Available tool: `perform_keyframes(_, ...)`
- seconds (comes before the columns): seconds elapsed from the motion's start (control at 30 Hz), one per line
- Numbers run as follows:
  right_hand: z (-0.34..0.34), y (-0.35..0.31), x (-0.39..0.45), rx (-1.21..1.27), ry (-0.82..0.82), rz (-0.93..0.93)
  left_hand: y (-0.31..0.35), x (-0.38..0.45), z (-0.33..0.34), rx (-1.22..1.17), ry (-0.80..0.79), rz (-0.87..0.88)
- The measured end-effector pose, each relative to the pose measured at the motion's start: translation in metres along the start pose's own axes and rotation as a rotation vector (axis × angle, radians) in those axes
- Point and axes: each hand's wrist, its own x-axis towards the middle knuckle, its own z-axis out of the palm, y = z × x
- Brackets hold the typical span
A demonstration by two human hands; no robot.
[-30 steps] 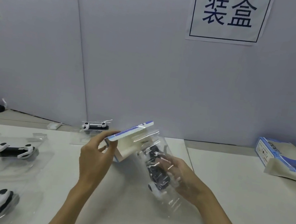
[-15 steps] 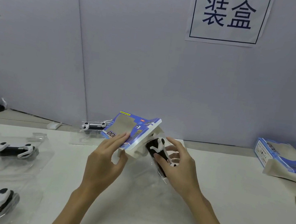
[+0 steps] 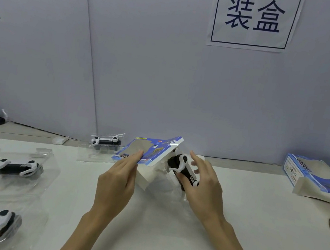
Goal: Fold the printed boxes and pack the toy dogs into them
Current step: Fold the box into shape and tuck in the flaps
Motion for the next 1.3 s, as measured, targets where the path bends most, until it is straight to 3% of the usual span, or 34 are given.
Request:
perform_keyframes(0.23, 0.003, 0.0, 0.001, -0.199, 0.049, -0.048, 0.007, -0.001, 0.0, 0.039, 0.021, 0.038)
perform_keyframes(0.57, 0.004, -0.001, 0.001, -0.312, -0.067, -0.022, 0.018, -0.005, 0.006, 0.069, 0.054, 0.026)
perform_keyframes(0.87, -0.001, -0.013, 0.001, -0.56, -0.2, 0.034, 0.024, -0.007, 0.004, 0.082, 0.091, 0.008)
perform_keyframes(1.3, -0.007, -0.015, 0.003, -0.605, -0.342, 0.055, 0.029, -0.009, 0.007, 0.005, 0.084, -0.067)
